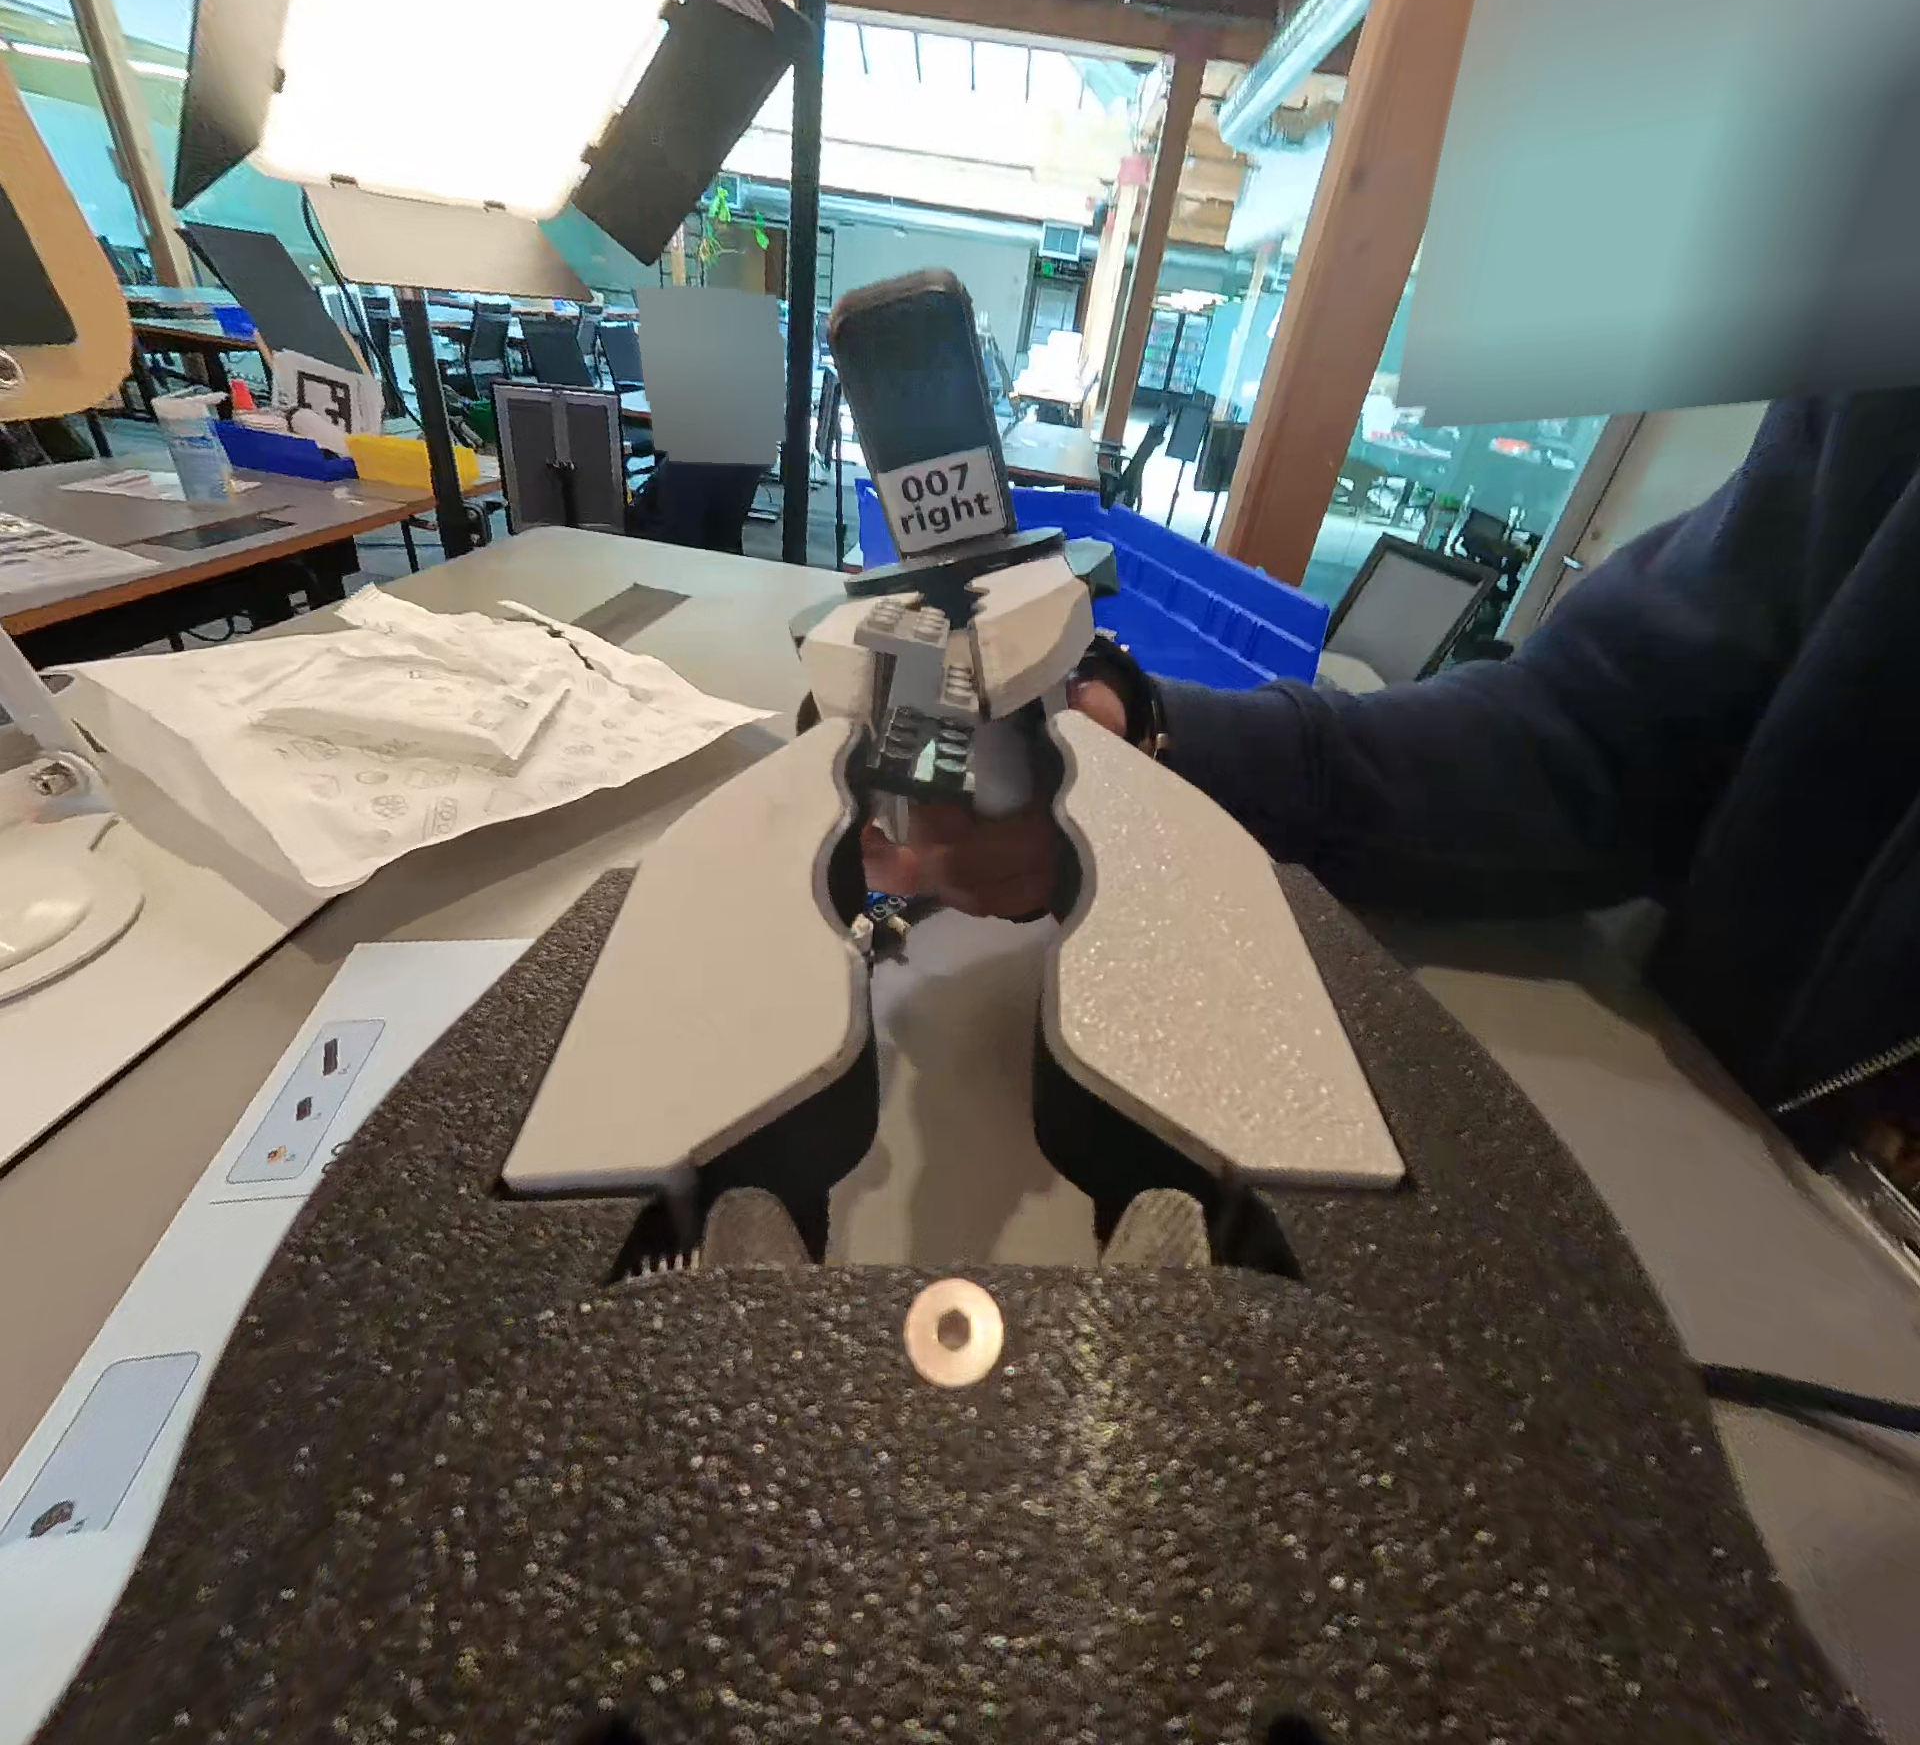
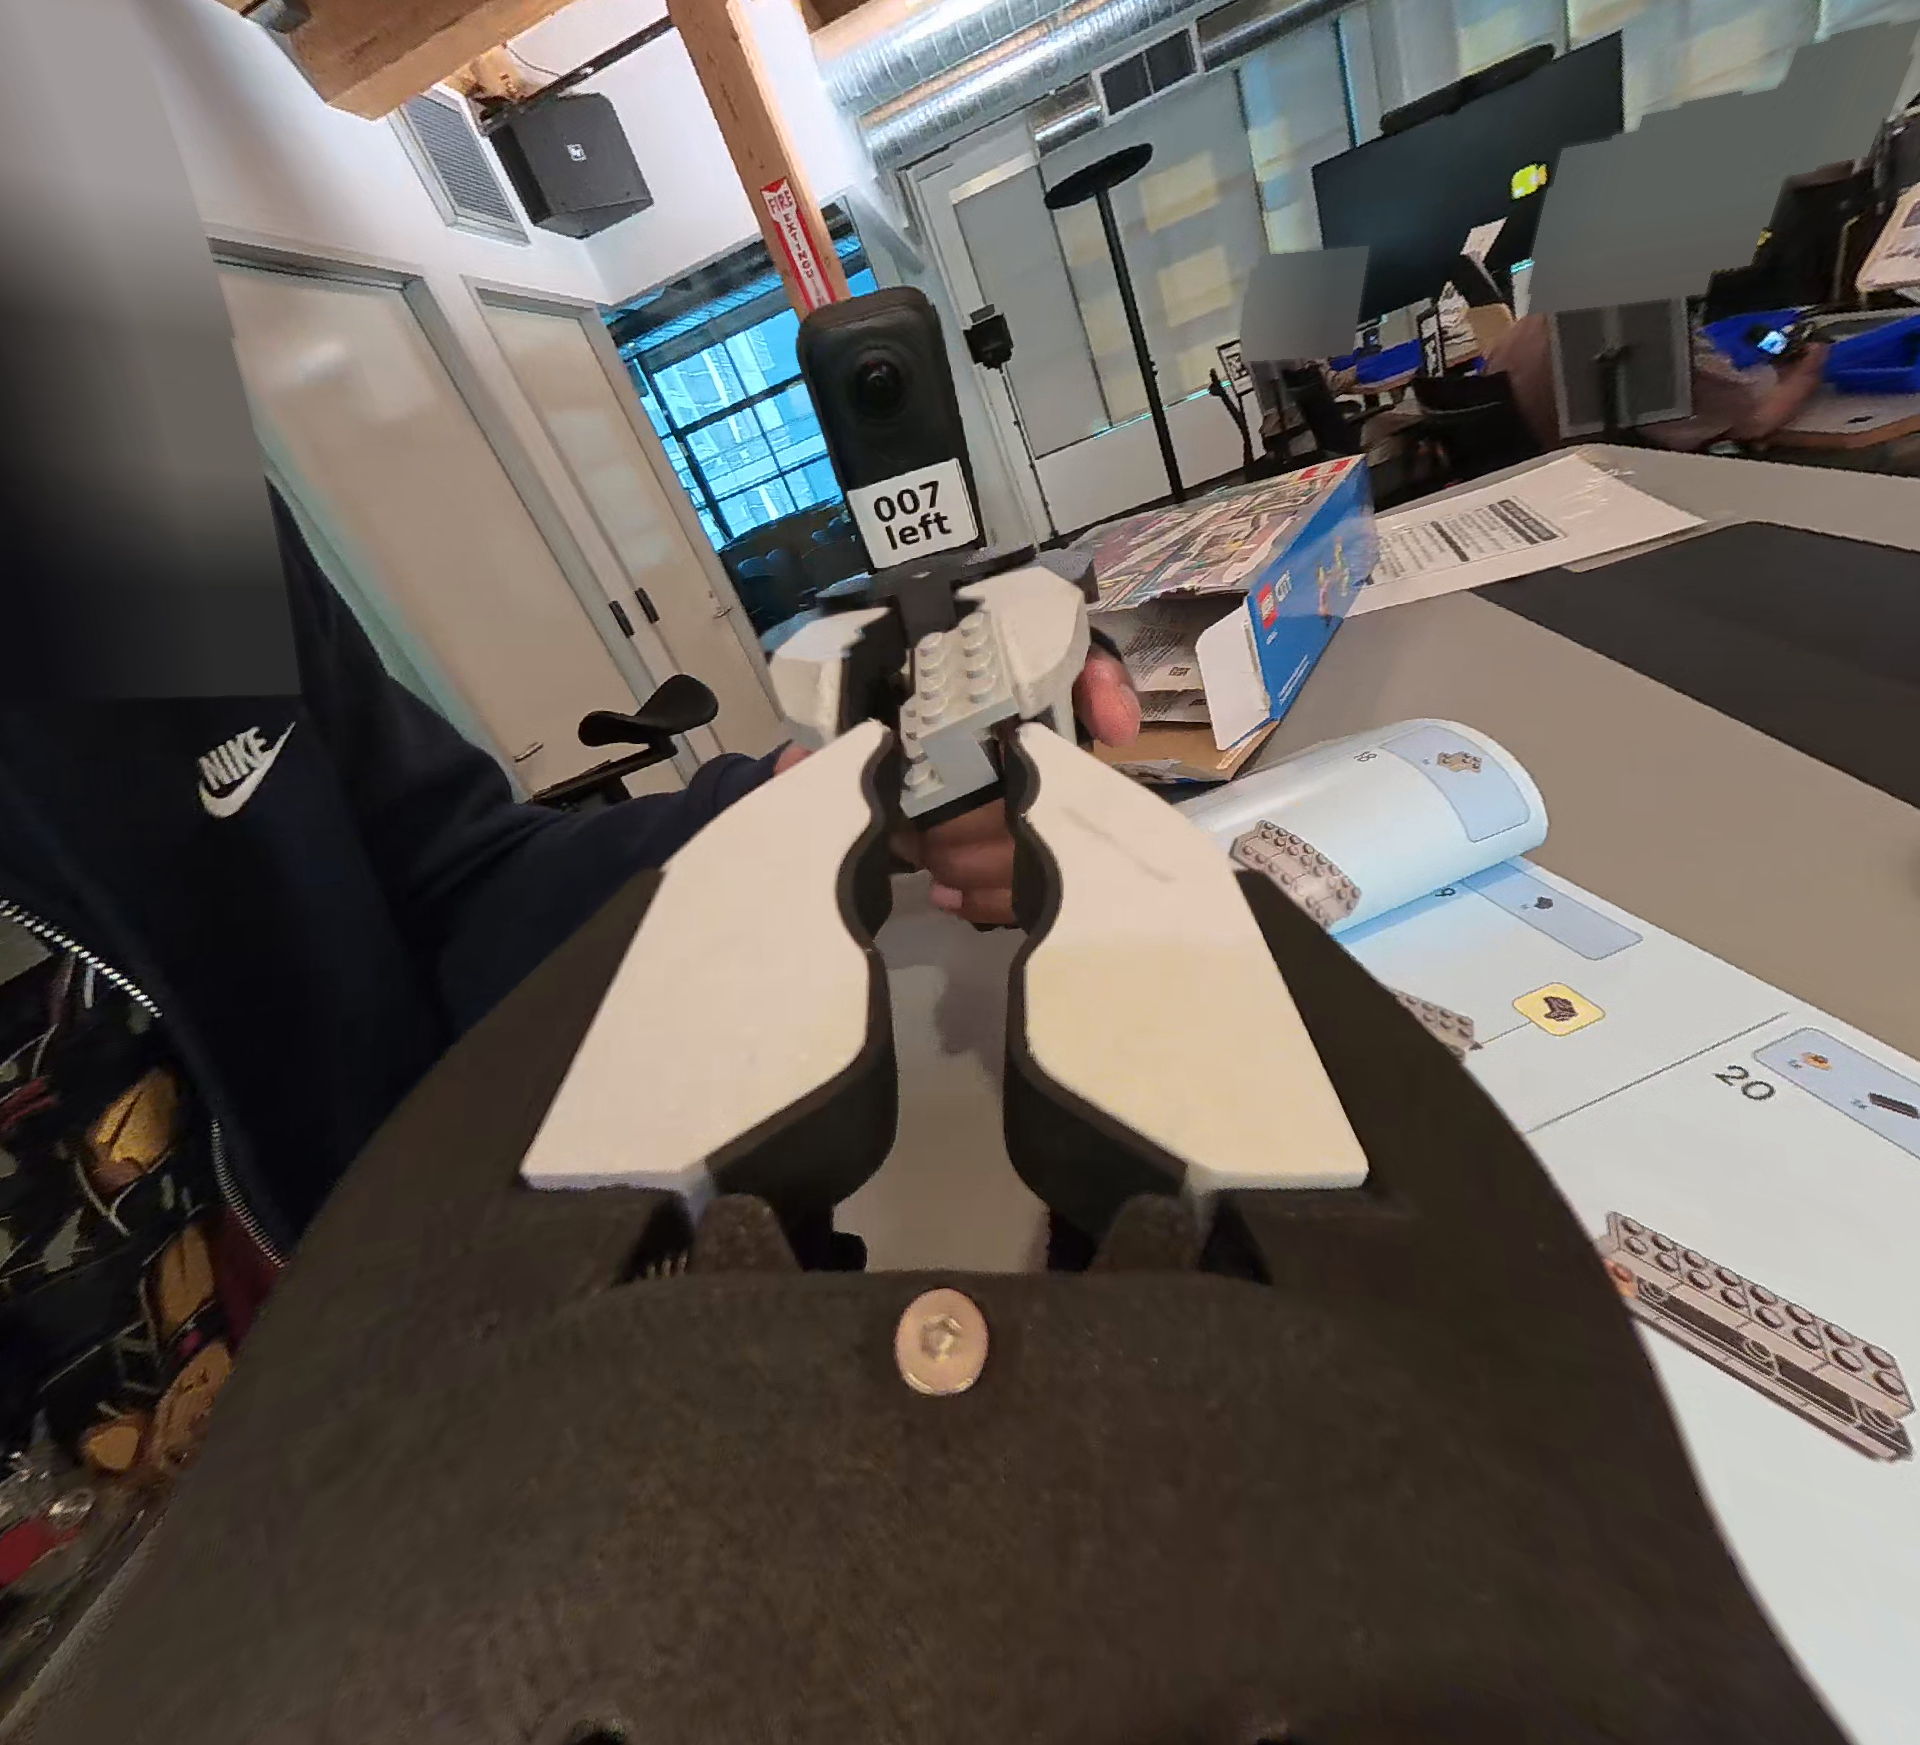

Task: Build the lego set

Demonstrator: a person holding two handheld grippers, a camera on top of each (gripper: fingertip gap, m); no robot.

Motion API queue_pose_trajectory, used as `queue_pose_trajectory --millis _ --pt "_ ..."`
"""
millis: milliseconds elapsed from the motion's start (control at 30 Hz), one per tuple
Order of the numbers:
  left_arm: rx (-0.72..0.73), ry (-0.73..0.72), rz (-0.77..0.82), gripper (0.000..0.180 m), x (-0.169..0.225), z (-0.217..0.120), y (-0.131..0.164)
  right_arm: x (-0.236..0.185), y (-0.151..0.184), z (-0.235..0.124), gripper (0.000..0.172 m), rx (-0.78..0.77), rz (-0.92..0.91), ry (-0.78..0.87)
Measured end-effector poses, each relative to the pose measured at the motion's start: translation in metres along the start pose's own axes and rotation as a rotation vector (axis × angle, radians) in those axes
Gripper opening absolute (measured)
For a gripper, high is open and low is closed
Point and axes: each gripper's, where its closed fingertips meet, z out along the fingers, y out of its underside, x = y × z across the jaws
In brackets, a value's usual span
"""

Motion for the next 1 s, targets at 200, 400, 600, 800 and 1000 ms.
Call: queue_pose_trajectory --millis 200,400,600,800,1000 --pt "-0.004 -0.003 0.076 0.022 0.002 -0.001 0.002 -0.004 0.003 0.000 0.018 -0.024 0.045 -0.041" --pt "-0.016 -0.035 0.170 0.017 0.000 -0.001 0.003 -0.004 0.005 0.001 0.018 -0.033 0.090 -0.055" --pt "0.053 -0.081 0.174 0.017 -0.008 -0.006 -0.009 0.013 -0.002 -0.005 0.035 -0.002 0.118 0.039" --pt "0.129 -0.089 0.171 0.017 -0.011 -0.016 -0.021 0.023 0.002 -0.016 0.039 -0.111 0.067 0.203" --pt "0.204 -0.089 0.149 0.017 -0.017 -0.029 -0.030 -0.014 0.098 -0.044 0.037 -0.469 -0.025 0.515"
